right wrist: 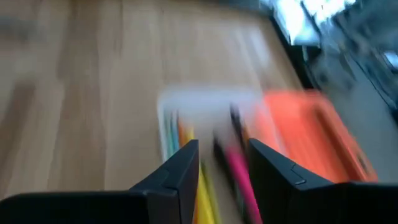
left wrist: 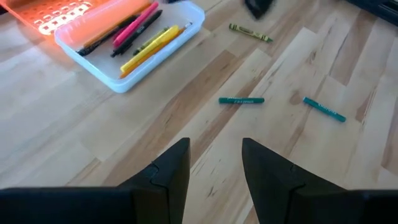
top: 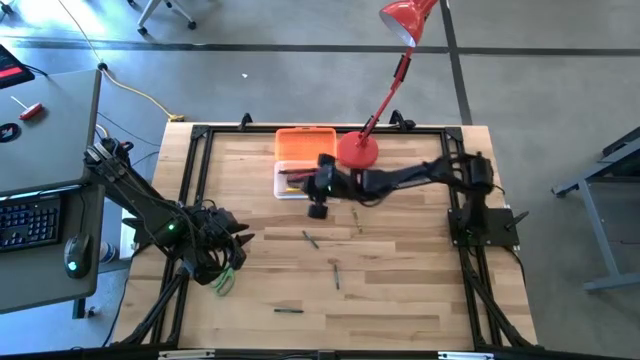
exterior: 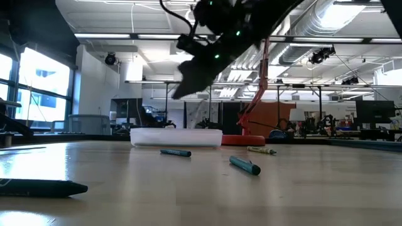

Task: Pick & place school supplies into a supply box
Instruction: Put the green crayon into the orange supply box

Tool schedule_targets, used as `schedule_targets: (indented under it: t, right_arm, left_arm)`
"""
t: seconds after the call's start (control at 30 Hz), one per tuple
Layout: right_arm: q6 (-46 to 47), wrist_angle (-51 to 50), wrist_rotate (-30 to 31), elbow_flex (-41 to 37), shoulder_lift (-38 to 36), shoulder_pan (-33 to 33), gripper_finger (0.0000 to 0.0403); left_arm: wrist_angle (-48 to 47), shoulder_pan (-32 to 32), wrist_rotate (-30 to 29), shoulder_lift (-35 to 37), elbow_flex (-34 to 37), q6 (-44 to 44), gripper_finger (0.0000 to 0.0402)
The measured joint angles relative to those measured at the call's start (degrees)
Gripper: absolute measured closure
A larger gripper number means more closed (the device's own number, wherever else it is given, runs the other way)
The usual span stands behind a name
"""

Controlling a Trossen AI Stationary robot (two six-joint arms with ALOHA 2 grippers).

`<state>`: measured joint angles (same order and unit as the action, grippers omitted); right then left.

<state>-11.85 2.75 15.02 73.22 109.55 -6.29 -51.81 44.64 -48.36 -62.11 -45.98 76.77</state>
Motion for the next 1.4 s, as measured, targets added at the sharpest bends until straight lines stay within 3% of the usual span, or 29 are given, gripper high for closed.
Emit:
schedule_targets:
  t: [0.13,0.3,0.4,0.6,0.7,0.9,1.4]
  right_arm:
    - [7.3,-17.49,12.25,-0.07,-4.19,6.51,0.0288]
    - [26.04,-30.21,20.05,-2.95,-6.02,14.07,0.0288]
    - [39.98,-29.88,22.34,-7.21,-7.38,16.78,0.0288]
    - [53.96,-22.85,32.4,-17.81,-10.84,18.84,0.0288]
    - [59.26,-17.01,30.52,-22.15,-11.52,17.93,0.0289]
    - [60.44,-7.68,24.25,-27.1,-11.41,17.16,0.0289]
    - [64.89,-7.37,21.96,-27.22,-8.96,17.2,0.0289]
  left_arm:
    - [0.11,-0.02,-0.38,0.0,0.0,0.02,0.0224]
    - [1.15,-0.02,-1.19,0.0,0.0,0.02,0.0224]
    - [1.3,-0.02,-1.6,0.0,0.0,0.01,0.0224]
    - [1.45,-0.02,-2.08,0.0,0.0,0.02,0.0224]
    - [1.46,-0.02,-2.24,0.0,0.0,0.02,0.0224]
    - [1.5,-0.02,-2.3,0.0,0.0,0.02,0.0224]
    - [1.75,-0.02,-2.34,-0.01,0.0,0.02,0.0224]
